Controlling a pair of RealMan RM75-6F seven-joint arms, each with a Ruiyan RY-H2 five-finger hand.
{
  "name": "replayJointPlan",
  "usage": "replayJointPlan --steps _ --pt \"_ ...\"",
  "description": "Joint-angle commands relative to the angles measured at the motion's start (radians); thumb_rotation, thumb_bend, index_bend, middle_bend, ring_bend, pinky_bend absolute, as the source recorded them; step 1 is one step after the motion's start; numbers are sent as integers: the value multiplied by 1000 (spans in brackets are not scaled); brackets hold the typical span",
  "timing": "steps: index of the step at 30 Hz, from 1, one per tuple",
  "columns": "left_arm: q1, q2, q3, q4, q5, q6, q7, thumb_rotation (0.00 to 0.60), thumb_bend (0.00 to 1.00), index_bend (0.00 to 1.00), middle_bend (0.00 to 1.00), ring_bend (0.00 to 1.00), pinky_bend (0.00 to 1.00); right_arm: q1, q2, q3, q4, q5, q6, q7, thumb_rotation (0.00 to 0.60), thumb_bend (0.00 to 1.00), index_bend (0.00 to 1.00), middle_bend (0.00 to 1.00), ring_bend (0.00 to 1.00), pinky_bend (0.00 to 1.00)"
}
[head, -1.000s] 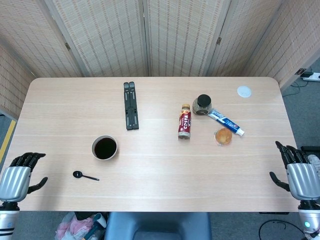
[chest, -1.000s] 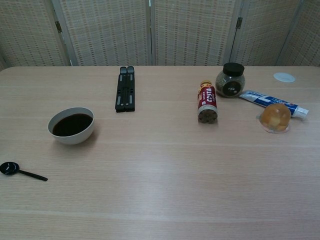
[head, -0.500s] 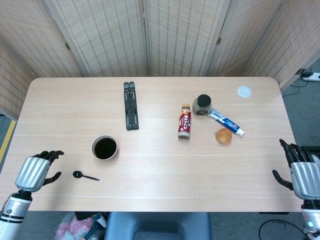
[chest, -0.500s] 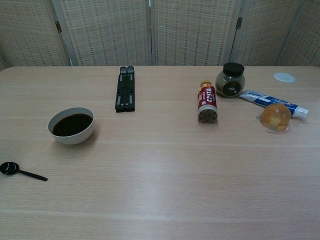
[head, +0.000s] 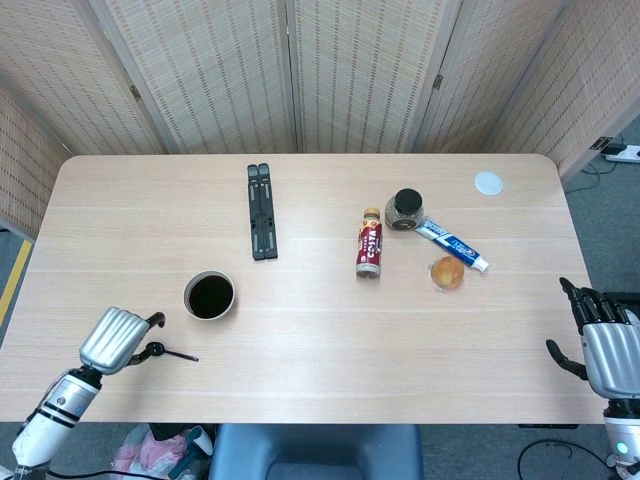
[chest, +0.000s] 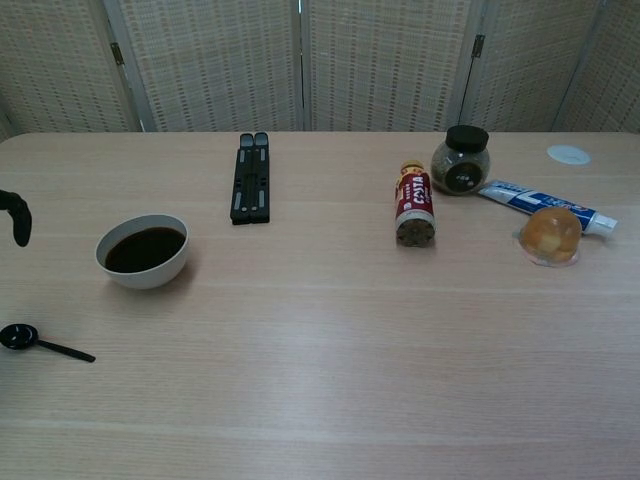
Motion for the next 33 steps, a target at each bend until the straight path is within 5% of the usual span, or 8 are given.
replayJointPlan --steps 1,33 --pt "-24 -17 11 2 -11 -42 22 600 246 468 900 854 1000 0 1 0 -1 0 -1 -1 600 191 19 209 176 219" --pt "-110 -138 23 -18 -286 -260 385 600 327 500 930 879 1000 -8 -3 -1 15 13 -2 16 600 191 19 209 184 219"
